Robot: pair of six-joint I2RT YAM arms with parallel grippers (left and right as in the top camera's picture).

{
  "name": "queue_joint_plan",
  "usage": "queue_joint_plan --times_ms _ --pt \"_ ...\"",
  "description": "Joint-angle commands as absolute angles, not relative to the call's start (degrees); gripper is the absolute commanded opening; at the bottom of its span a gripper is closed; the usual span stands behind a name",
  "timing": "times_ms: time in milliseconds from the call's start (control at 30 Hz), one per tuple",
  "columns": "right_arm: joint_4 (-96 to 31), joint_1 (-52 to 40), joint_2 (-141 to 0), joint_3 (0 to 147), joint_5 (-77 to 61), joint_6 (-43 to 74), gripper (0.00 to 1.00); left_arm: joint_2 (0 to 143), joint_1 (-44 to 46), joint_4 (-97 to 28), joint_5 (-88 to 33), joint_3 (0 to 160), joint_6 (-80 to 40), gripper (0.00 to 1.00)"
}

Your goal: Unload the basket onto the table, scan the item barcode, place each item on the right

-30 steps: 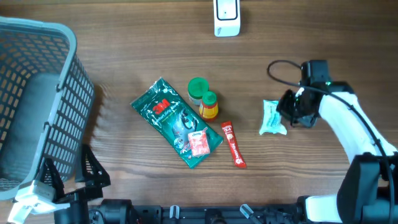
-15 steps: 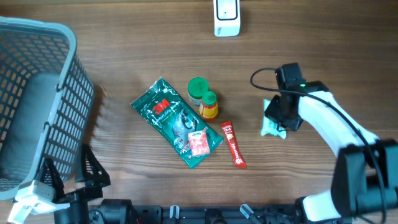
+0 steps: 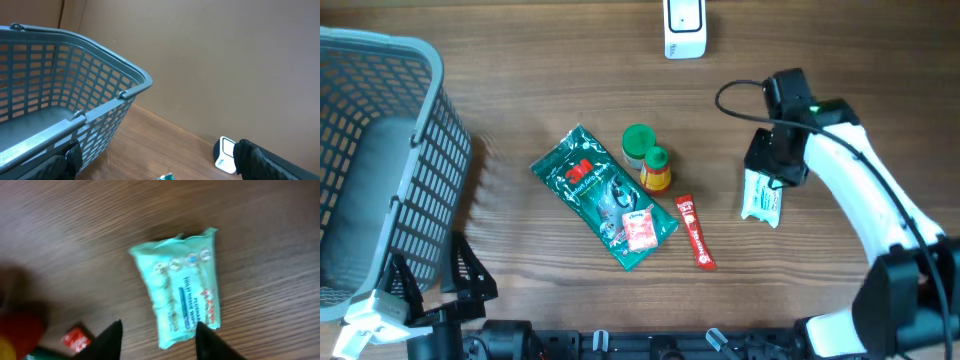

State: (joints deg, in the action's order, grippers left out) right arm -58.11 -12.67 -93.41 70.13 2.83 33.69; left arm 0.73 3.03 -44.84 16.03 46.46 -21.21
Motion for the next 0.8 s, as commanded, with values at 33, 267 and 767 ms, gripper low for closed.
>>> queue_joint_plan --times_ms 33,267,767 --pt "-55.6 -21.5 -96.0 66.3 10.1 33.8 0.64 0.3 3.3 -44.7 16.6 46.4 -21.5 1.00" --pt "-57.9 -24.1 -102.9 66.0 17.4 37.5 0.68 0.3 3.3 -44.7 16.6 46.4 -21.5 1.00" --pt "-49.4 -24.0 -107.0 60.2 3.9 37.7 0.05 0.3 3.3 -44.7 16.6 46.4 -21.5 1.00"
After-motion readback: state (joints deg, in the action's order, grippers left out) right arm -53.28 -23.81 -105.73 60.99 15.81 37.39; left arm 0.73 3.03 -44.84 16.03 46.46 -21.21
